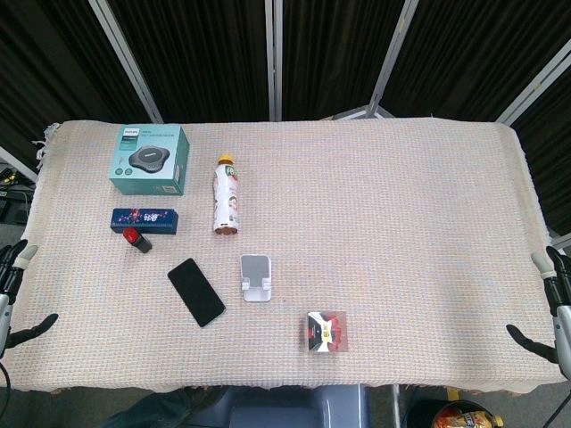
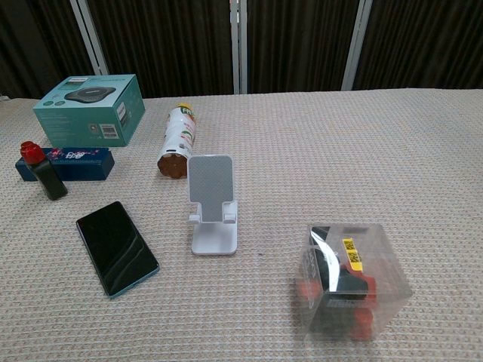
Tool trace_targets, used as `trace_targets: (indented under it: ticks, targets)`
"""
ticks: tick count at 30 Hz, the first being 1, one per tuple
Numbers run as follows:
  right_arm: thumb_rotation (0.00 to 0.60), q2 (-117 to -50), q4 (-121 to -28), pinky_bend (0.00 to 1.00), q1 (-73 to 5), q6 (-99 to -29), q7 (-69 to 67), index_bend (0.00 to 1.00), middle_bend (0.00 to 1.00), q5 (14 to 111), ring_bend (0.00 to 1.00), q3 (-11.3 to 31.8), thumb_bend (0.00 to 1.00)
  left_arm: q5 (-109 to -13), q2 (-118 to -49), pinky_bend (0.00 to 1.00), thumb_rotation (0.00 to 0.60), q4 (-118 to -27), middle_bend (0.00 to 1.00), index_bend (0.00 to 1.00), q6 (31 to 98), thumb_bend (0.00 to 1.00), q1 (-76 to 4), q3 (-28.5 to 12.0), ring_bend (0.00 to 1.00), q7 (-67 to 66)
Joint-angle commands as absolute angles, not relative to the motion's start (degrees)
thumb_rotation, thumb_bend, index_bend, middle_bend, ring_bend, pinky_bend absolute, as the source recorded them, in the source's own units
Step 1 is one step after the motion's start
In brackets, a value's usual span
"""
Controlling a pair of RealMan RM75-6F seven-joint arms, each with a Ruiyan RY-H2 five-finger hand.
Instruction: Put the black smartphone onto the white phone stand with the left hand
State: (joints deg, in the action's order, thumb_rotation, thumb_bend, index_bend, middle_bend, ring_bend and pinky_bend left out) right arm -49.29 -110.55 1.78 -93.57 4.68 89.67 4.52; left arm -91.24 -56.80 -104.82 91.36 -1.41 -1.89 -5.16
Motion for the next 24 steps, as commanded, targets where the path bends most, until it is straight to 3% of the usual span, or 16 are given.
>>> trace_targets:
  ticks: [1, 7, 13, 16, 20, 24]
  targets:
    - [0.6, -49.4, -110.4, 0.0, 1.7, -93.6, 4.7, 0.0, 0.0, 89.4, 0.0, 4.6, 0.0, -91.2, -56.8, 0.0, 0.6, -104.7, 0.0, 0.0, 91.2, 0.0, -1.5, -1.9, 0.0, -5.2]
    - [0.6, -49.1, -110.7, 0.0, 1.7, -93.2, 4.1, 0.0, 0.0, 88.3, 0.0, 4.8, 0.0, -91.1, -57.0, 0.0, 0.6, -104.3, 0.0, 0.0, 89.0, 0.0, -2.5, -1.6, 0.0, -4.9]
    - [0.6, -48.9, -110.7, 0.0, 1.3, -92.3, 3.7, 0.0, 0.0, 87.1, 0.0, 5.1, 0.0, -93.0, -58.3, 0.0, 0.6, -103.5, 0.0, 0.0, 81.8, 0.0, -7.3, -1.5, 0.0, -6.1]
    - [0.6, -48.7, -110.5, 0.0, 1.0, -91.3, 3.4, 0.0, 0.0, 85.6, 0.0, 5.4, 0.0, -94.6, -62.2, 0.0, 0.6, -101.5, 0.0, 0.0, 73.2, 0.0, -14.0, -2.9, 0.0, -10.9]
    - [0.6, -48.8, -110.4, 0.0, 0.6, -90.6, 4.1, 0.0, 0.0, 83.3, 0.0, 6.0, 0.0, -96.6, -70.0, 0.0, 0.6, -94.7, 0.0, 0.08, 65.9, 0.0, -21.6, -4.6, 0.0, -12.1]
    - [0.6, -49.1, -109.6, 0.0, 0.3, -89.8, 4.0, 0.0, 0.0, 80.5, 0.0, 6.8, 0.0, -100.0, -77.7, 0.02, 0.6, -85.1, 0.0, 0.15, 56.3, 0.0, -29.9, -3.5, 0.02, -12.4]
